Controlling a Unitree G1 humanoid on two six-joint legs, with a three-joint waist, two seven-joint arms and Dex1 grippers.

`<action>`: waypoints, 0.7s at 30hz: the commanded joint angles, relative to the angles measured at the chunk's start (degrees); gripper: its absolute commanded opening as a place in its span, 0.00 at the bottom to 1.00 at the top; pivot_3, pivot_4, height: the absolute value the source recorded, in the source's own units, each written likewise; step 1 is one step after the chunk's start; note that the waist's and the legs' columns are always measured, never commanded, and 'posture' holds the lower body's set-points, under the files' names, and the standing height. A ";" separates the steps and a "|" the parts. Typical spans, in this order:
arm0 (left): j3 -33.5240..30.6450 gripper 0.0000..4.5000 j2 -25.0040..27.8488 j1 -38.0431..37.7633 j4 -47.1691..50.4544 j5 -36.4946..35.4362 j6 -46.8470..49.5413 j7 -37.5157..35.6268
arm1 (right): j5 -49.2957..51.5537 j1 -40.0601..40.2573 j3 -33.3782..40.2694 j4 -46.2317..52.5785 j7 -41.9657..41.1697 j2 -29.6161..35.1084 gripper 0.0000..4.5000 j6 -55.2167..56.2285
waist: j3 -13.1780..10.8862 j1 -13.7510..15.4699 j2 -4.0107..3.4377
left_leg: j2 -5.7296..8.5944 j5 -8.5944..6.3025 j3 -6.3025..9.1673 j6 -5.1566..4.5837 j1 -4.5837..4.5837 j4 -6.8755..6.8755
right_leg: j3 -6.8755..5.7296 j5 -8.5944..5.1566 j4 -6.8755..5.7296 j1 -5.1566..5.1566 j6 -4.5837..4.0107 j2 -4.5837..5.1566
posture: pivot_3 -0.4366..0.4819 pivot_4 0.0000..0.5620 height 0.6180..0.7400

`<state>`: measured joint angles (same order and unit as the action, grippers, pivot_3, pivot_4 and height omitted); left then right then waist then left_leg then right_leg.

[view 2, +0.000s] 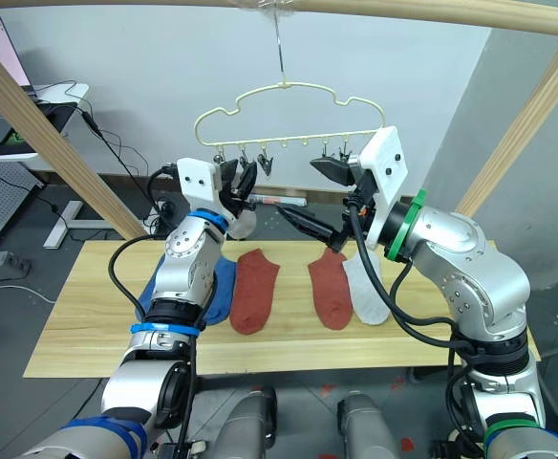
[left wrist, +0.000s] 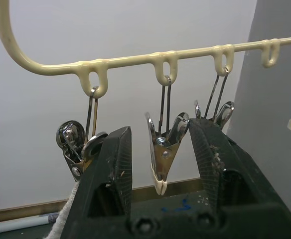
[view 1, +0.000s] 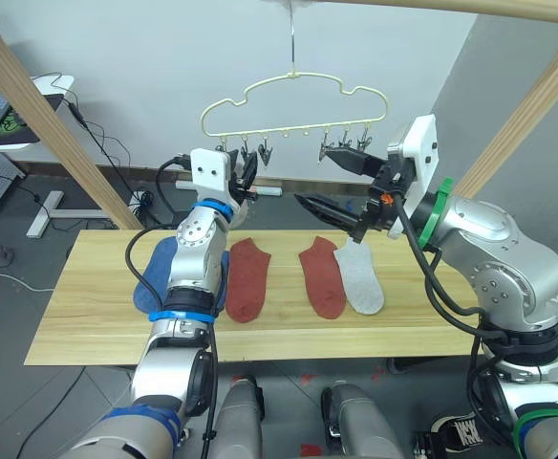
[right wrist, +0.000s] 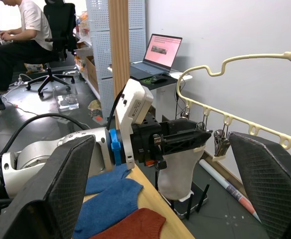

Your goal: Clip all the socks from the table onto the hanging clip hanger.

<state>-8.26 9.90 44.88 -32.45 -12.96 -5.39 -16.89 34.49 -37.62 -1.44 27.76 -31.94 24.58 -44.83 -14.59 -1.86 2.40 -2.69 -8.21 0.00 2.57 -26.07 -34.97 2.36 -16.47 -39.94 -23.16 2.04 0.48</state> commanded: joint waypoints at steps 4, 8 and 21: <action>-0.09 0.44 0.50 1.80 -0.28 1.18 -1.88 -0.01 | 0.08 -1.29 0.63 0.96 0.25 0.39 1.00 0.66 | 0.00 -0.02 0.00 | 0.00 0.00 0.00 0.00 0.00 0.00 | 0.00 0.00 0.00 0.00 0.00 0.00 | 0.40 0.38 1.00; -0.05 0.44 0.59 2.10 -0.85 1.56 -2.26 0.02 | 0.02 -1.24 0.67 0.95 0.30 0.36 1.00 0.74 | 0.00 -0.03 0.00 | 0.00 0.00 0.00 0.00 0.00 0.00 | 0.00 0.00 0.00 0.00 0.00 -0.01 | 0.40 0.38 1.00; -0.63 0.20 0.18 2.69 -1.54 0.83 -2.16 -0.79 | -0.54 -0.93 0.54 0.97 0.23 0.35 1.00 1.01 | 0.00 -0.03 0.00 | 0.00 0.00 0.00 0.00 0.00 0.01 | 0.00 0.00 0.01 -0.01 0.00 -0.01 | 0.40 0.38 1.00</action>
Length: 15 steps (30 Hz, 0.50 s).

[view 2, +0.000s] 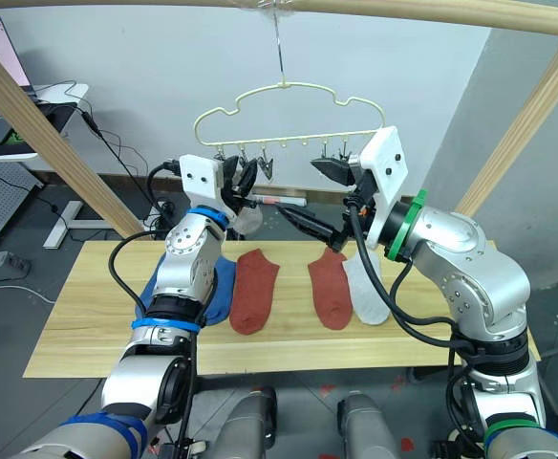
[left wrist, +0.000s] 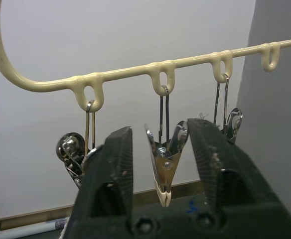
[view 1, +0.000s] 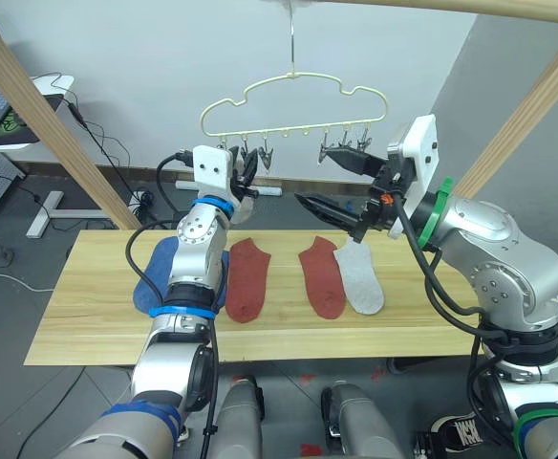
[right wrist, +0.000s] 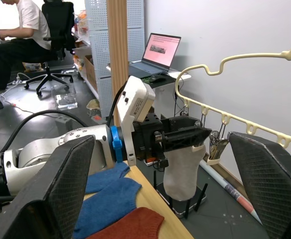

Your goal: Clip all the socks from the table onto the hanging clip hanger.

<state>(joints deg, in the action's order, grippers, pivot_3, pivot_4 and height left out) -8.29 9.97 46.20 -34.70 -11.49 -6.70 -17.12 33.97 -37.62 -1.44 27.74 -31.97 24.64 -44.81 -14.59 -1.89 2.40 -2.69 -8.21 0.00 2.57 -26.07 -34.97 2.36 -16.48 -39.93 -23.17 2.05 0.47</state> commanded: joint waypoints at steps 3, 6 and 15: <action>-0.62 0.07 0.13 1.36 0.88 -0.79 -0.66 -0.75 | -0.14 -0.33 0.30 1.16 0.26 0.23 1.00 0.96 | 0.00 0.00 0.00 | 0.00 0.00 0.00 0.00 0.00 0.01 | 0.00 0.00 0.00 0.00 0.00 0.00 | 0.40 0.38 1.00; -0.73 0.00 0.19 1.23 1.54 -1.07 -0.15 -0.87 | -0.35 0.42 0.12 1.09 0.29 0.31 1.00 0.87 | 0.00 0.00 0.00 | 0.00 0.00 0.00 0.00 0.00 0.01 | 0.00 0.00 0.00 0.00 0.00 0.00 | 0.40 0.38 1.00; -0.91 0.00 1.87 -0.62 7.29 -4.05 8.72 -3.46 | -15.33 8.61 -10.41 -9.92 4.49 5.32 1.00 1.53 | 0.00 -0.04 0.01 | 0.01 0.00 -0.03 0.00 0.00 0.01 | 0.03 0.00 0.03 0.00 0.00 0.01 | 0.41 0.39 1.00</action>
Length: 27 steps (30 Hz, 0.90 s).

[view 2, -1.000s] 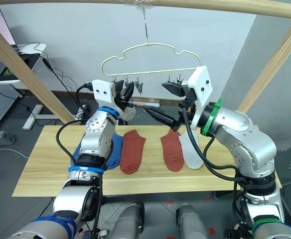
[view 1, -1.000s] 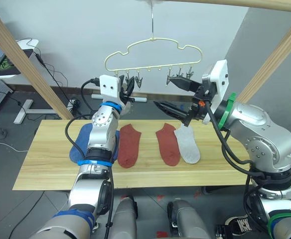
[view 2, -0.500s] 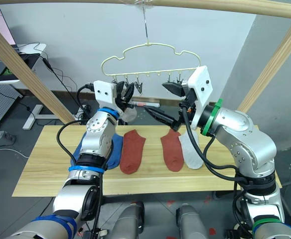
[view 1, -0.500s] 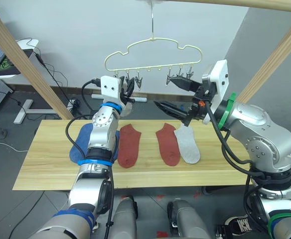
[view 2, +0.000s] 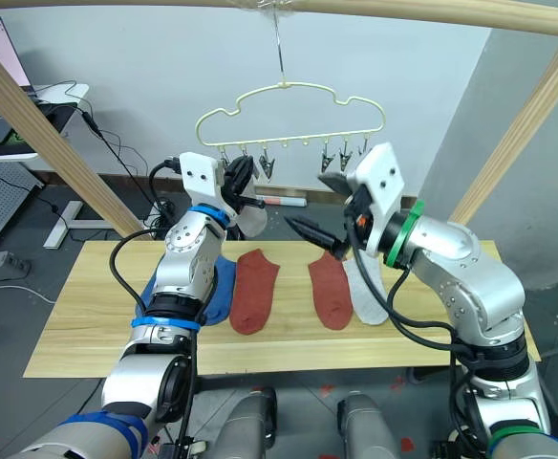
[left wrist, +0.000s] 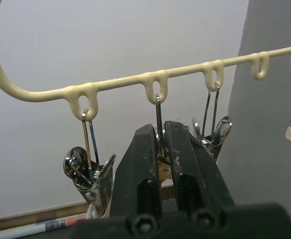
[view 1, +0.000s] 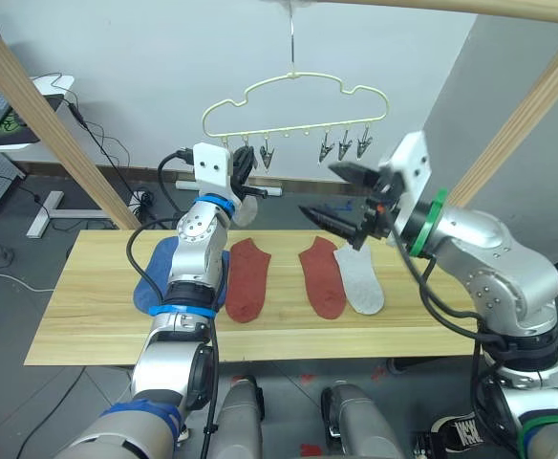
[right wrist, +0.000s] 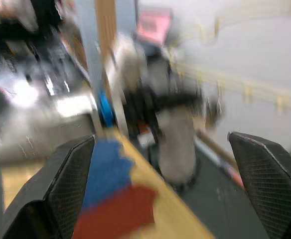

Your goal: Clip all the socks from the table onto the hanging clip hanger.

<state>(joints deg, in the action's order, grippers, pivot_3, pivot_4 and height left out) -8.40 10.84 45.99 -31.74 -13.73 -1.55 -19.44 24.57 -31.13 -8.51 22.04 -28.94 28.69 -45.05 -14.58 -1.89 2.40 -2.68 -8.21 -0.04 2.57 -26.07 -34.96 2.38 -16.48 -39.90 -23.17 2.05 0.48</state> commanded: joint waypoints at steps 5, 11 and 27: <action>-1.74 0.00 3.32 -1.33 10.40 -5.01 11.49 -3.14 | -14.07 4.22 -7.64 -17.64 3.53 -0.10 1.00 5.51 | 0.00 -0.30 0.00 | -0.01 0.00 -0.02 0.00 0.01 0.01 | 0.02 0.00 -0.03 -0.03 0.00 -0.02 | 0.43 0.39 1.00; -2.15 0.00 4.88 -4.32 14.88 -5.58 15.09 -2.81 | -18.68 1.97 -5.19 -34.78 7.89 -6.47 1.00 11.82 | -0.01 -0.38 -0.01 | -0.04 0.00 0.00 0.00 0.04 0.03 | 0.03 0.00 -0.03 -0.02 0.00 -0.06 | 0.46 0.39 1.00; -1.90 0.00 3.81 -5.66 17.86 -5.71 16.94 -2.08 | -20.89 1.43 0.04 -52.23 7.87 -13.47 0.88 17.14 | 0.00 -0.07 -0.01 | -0.04 0.00 -0.03 0.00 0.11 0.02 | 0.09 0.01 -0.05 0.03 0.00 -0.07 | 0.47 0.40 1.00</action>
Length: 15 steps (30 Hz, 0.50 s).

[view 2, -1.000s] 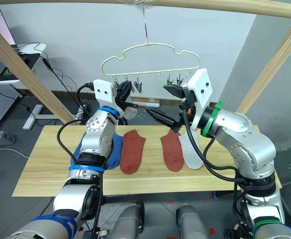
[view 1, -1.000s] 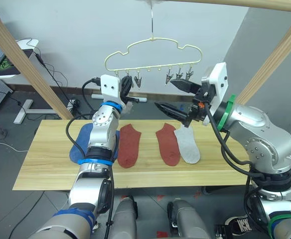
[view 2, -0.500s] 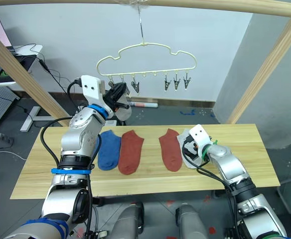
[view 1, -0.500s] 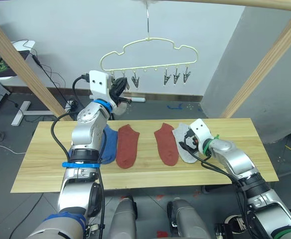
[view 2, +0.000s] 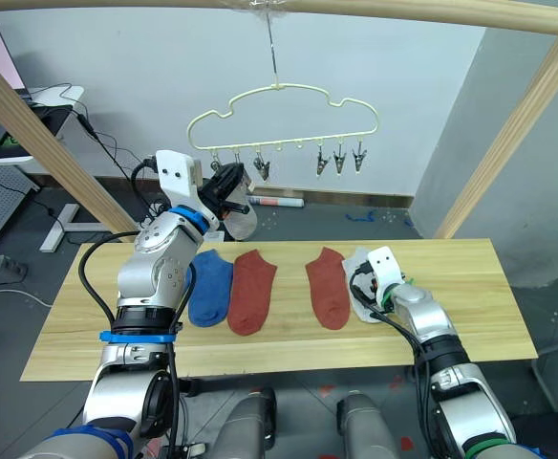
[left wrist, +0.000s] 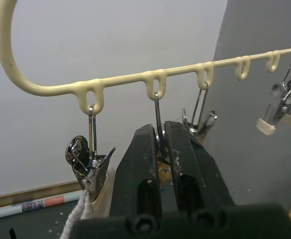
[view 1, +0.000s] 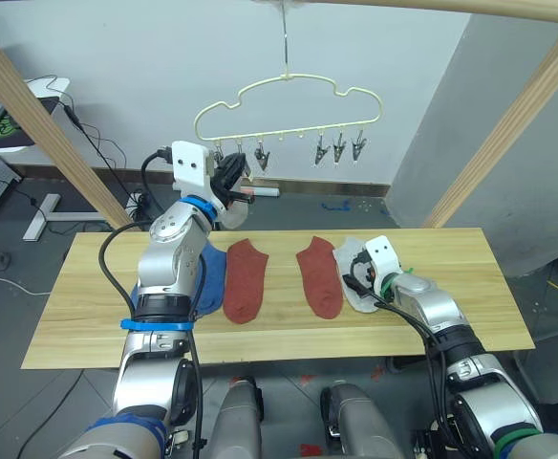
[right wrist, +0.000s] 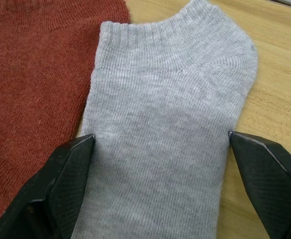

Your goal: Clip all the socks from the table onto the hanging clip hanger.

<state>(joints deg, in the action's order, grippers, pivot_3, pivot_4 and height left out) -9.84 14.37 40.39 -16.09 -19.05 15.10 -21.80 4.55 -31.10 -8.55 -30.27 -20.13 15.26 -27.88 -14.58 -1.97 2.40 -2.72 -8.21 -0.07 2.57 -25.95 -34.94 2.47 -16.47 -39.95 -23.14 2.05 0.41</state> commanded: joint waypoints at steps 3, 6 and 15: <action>-0.50 0.00 0.34 -0.32 2.55 -0.37 0.43 0.22 | -1.13 3.13 -0.28 1.88 -1.57 0.04 0.66 -0.36 | 0.00 0.05 0.00 | 0.00 0.00 0.00 0.00 0.00 0.00 | 0.00 0.00 0.00 0.02 0.00 0.00 | 0.47 0.40 1.00; -0.74 0.00 0.52 -0.96 3.08 -0.54 0.63 0.05 | -1.37 5.56 -0.45 4.61 -2.12 0.43 0.42 -1.08 | 0.01 0.06 0.00 | 0.00 0.00 0.01 0.00 0.00 0.00 | 0.00 0.00 0.00 0.02 0.00 0.00 | 0.45 0.39 1.00; -2.16 0.00 0.98 -1.81 4.42 -4.70 6.78 -1.28 | -1.59 13.32 0.21 23.46 -4.92 5.40 0.00 -2.66 | 0.02 -0.05 -0.01 | 0.01 0.00 -0.02 0.00 0.01 -0.01 | 0.03 -0.01 0.01 0.02 0.02 0.01 | 0.42 0.39 1.00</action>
<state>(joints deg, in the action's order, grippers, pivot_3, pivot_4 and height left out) -11.30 14.90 38.96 -12.94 -22.45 19.86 -22.61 3.24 -18.28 -9.03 -12.31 -23.94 19.69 -30.36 -14.57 -2.01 2.39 -2.71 -8.21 -0.09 2.58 -25.95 -34.95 2.51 -16.49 -39.93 -23.12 2.07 0.42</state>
